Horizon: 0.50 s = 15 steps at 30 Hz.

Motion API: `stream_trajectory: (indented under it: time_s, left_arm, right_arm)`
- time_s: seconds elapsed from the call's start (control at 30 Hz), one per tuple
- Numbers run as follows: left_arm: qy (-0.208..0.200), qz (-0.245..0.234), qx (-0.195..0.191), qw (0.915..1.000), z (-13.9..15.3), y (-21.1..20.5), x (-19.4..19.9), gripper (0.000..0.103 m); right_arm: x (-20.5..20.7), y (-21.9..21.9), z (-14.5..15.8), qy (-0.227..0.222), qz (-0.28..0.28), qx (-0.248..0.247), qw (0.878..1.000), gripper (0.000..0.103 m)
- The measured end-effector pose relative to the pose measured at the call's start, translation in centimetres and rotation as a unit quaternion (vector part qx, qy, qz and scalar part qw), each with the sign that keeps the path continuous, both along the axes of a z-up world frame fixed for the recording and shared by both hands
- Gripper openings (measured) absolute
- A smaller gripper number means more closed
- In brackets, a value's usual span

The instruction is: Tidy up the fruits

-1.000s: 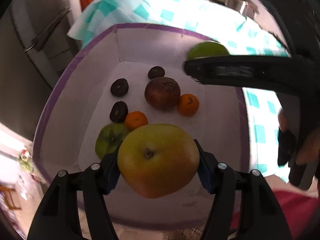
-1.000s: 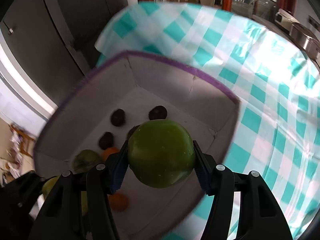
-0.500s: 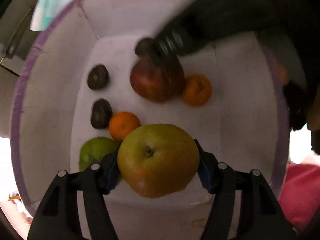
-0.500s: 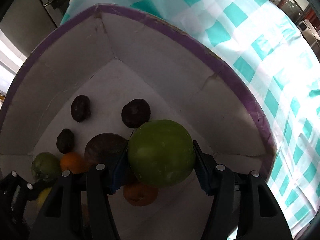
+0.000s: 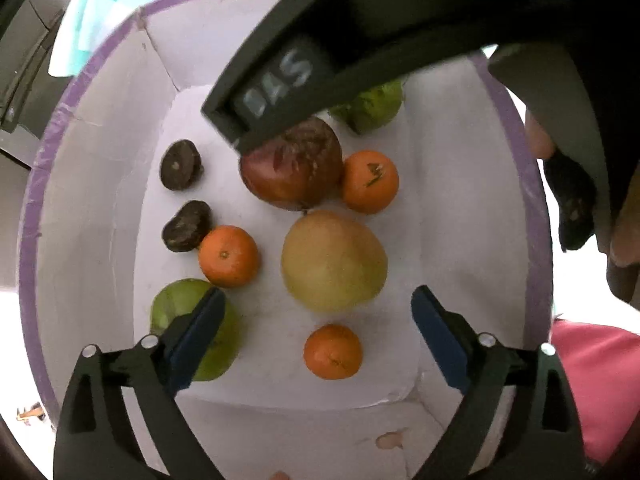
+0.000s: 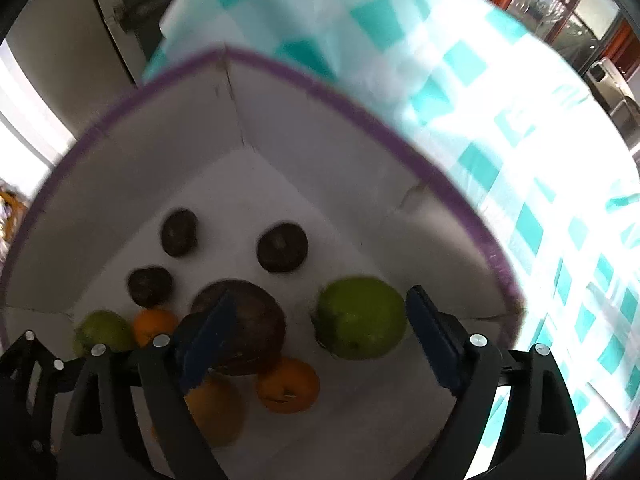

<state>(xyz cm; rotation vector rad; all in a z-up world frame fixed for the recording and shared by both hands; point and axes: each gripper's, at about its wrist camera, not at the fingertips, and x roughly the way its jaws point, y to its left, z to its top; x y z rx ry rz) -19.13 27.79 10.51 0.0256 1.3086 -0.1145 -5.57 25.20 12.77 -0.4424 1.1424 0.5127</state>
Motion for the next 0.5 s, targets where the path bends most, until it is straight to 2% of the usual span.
stream_trajectory:
  time_s: [0.1,0.17,0.2,0.3,0.37,0.43,0.5]
  left_arm:
    - [-0.055,0.008,-0.014,0.9984,2.2,1.0,-1.4,0.097]
    - [-0.1,0.012,-0.002,0.9949,4.0,1.5,-2.6,0.1]
    - [-0.134,0.02,0.014,0.9906,5.4,1.6,-3.4,0.101]
    - [-0.192,0.042,0.034,0.9799,8.1,2.0,-4.8,0.101]
    - [-0.203,0.055,0.03,0.9771,9.3,2.5,-5.0,0.101]
    - [-0.193,0.068,0.03,0.9783,9.1,2.5,-5.3,0.101]
    - [-0.178,0.088,0.053,0.9786,8.8,3.0,-4.8,0.101]
  right_arm:
    - [-0.2,-1.1,1.7,-0.01,-0.012,0.035,0.999,0.088]
    - [-0.4,-2.0,2.6,-0.009,-0.019,0.06,0.998,0.088]
    - [-0.7,-2.5,3.1,-0.006,-0.02,0.078,0.997,0.088]
    - [-1.7,-3.3,4.3,-0.008,-0.021,0.112,0.993,0.088]
    - [-2.2,-3.6,4.7,-0.009,-0.025,0.119,0.993,0.088]
    - [-2.8,-3.8,4.7,-0.012,-0.029,0.111,0.993,0.088]
    - [-3.5,-3.4,4.3,-0.013,-0.031,0.1,0.994,0.088]
